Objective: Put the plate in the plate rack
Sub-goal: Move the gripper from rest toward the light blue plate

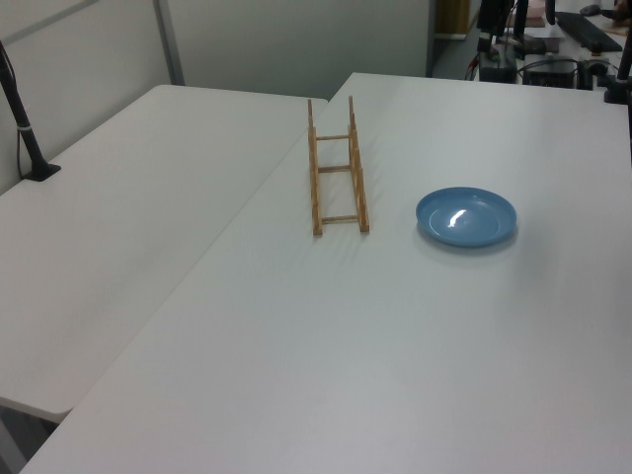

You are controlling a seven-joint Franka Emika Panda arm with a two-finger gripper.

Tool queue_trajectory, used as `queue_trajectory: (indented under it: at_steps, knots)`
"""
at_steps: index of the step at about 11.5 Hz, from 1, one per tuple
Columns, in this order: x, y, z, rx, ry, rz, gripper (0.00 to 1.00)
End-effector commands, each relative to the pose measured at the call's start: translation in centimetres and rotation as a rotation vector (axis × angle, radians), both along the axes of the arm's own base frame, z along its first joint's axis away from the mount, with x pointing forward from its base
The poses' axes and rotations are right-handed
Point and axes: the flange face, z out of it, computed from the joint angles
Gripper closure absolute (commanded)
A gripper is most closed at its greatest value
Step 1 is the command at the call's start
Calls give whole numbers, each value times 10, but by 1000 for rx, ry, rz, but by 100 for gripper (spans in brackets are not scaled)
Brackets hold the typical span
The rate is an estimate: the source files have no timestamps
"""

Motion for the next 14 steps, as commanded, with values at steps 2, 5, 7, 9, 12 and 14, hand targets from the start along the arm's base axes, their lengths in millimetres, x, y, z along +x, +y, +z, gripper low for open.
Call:
queue_trajectory:
  at_steps: [2,5,7,9,12,14]
  knots:
    - [1,4,0,-5,0,16,0]
    - [1,4,0,-5,1,19,0]
    - [1,4,-2,-11,5,84,0]
    - [-1,-2,-3,-25,14,185,0]
    - [-5,-13,-12,-52,54,294,0]
    - [-5,-22,-37,-118,115,321,0]
